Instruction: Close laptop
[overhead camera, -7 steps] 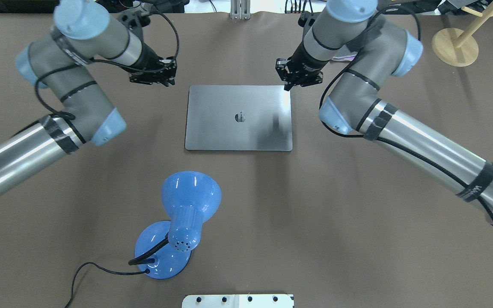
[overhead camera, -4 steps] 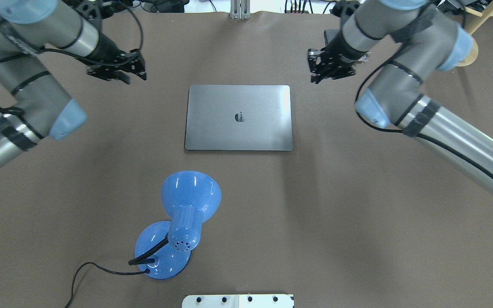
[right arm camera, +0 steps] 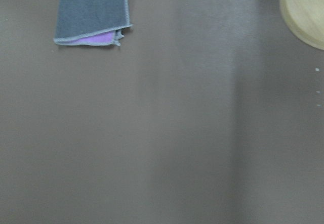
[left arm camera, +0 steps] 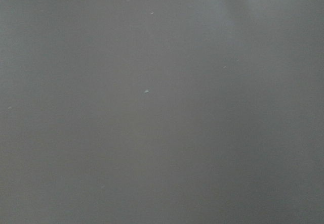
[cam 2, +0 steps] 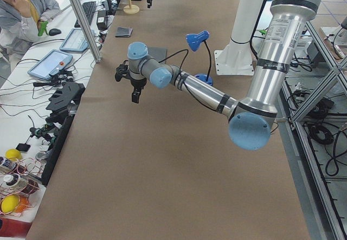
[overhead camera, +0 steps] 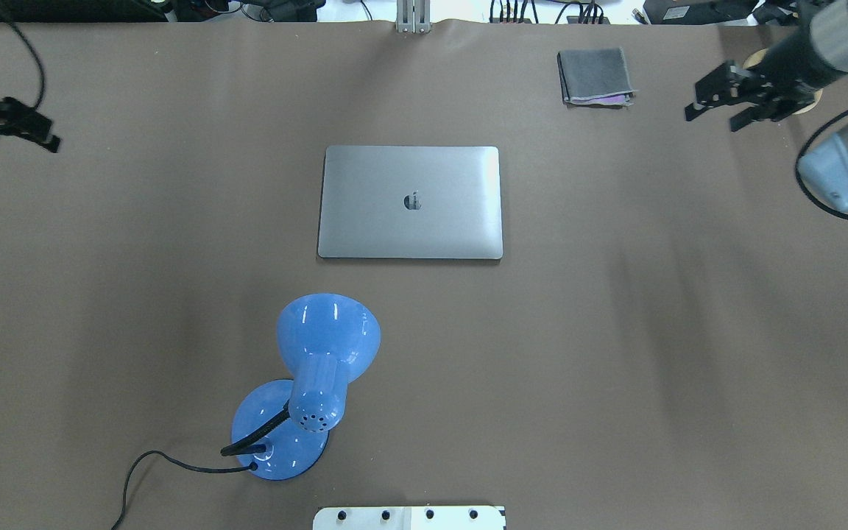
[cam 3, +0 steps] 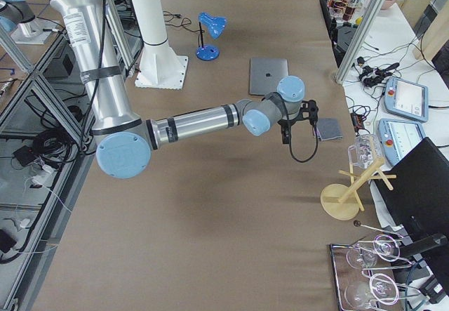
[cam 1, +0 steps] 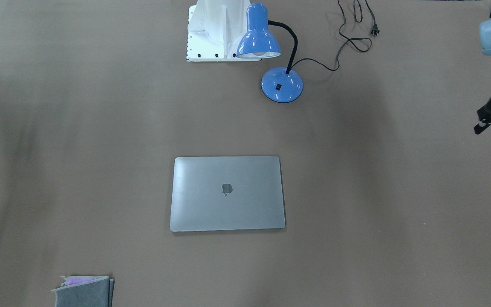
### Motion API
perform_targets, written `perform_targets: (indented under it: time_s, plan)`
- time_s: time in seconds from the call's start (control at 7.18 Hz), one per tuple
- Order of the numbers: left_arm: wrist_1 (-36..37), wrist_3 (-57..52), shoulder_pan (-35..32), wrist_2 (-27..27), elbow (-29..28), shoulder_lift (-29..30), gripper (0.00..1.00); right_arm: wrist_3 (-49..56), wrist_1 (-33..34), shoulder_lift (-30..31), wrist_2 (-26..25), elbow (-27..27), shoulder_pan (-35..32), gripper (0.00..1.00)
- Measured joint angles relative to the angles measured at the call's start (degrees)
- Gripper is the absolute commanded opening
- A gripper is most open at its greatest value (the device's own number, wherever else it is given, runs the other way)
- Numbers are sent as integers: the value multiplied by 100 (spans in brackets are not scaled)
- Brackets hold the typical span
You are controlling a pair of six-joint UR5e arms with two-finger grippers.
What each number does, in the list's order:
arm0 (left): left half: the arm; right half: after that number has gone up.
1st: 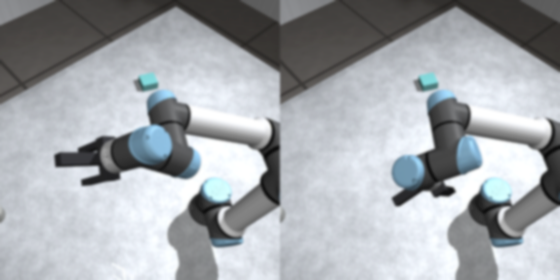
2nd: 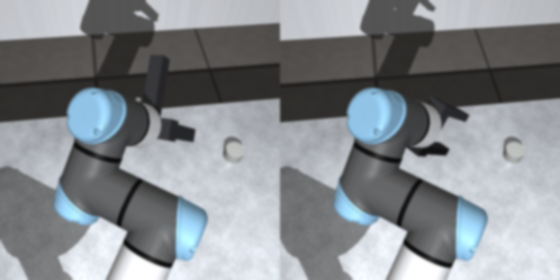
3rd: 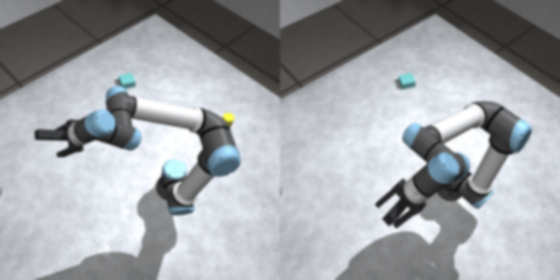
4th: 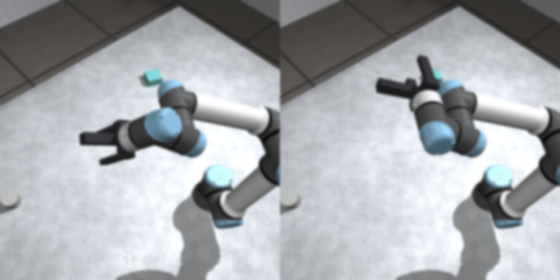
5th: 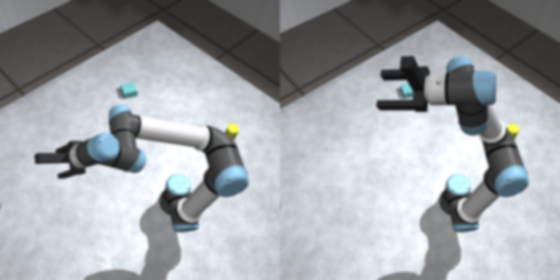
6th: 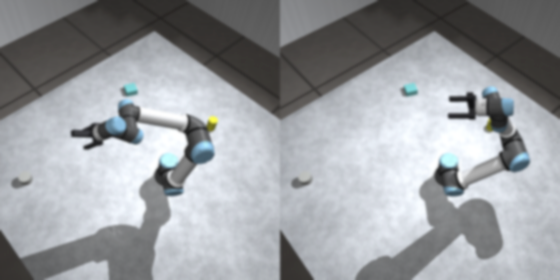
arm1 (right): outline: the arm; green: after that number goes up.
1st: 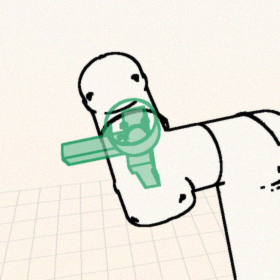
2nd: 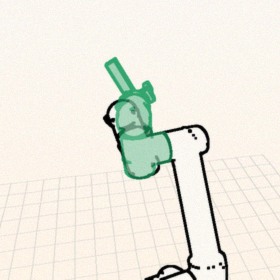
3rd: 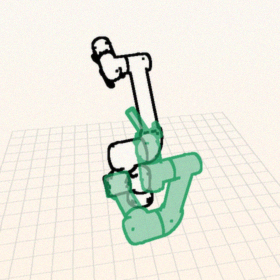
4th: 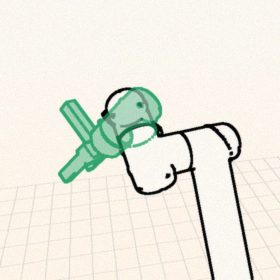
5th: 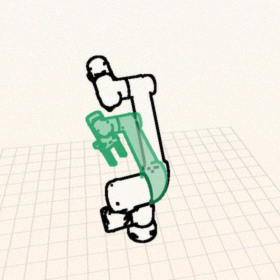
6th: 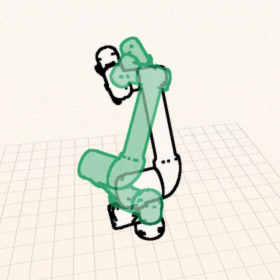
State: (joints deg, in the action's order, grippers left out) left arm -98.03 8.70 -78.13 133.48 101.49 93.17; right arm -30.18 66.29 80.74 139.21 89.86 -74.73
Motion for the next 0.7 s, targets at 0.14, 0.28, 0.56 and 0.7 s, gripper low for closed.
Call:
perform_targets:
  time_s: [0.14, 0.28, 0.56, 0.7]
  plan:
    - [-16, -255, -203, 26, -7, -390, 97, 747, 132, 426, -12, 6, -244, 100]
    - [-13, -453, -386, 25, -19, -746, 97, 1625, 504, 721, -48, -1, -487, 100]
    - [32, -854, -646, 20, -51, -1198, 97, 3225, 1658, 848, -290, 12, -913, 100]
    - [53, -928, -702, 15, -73, -1343, 97, 3719, 2146, 762, -502, 23, -1019, 100]
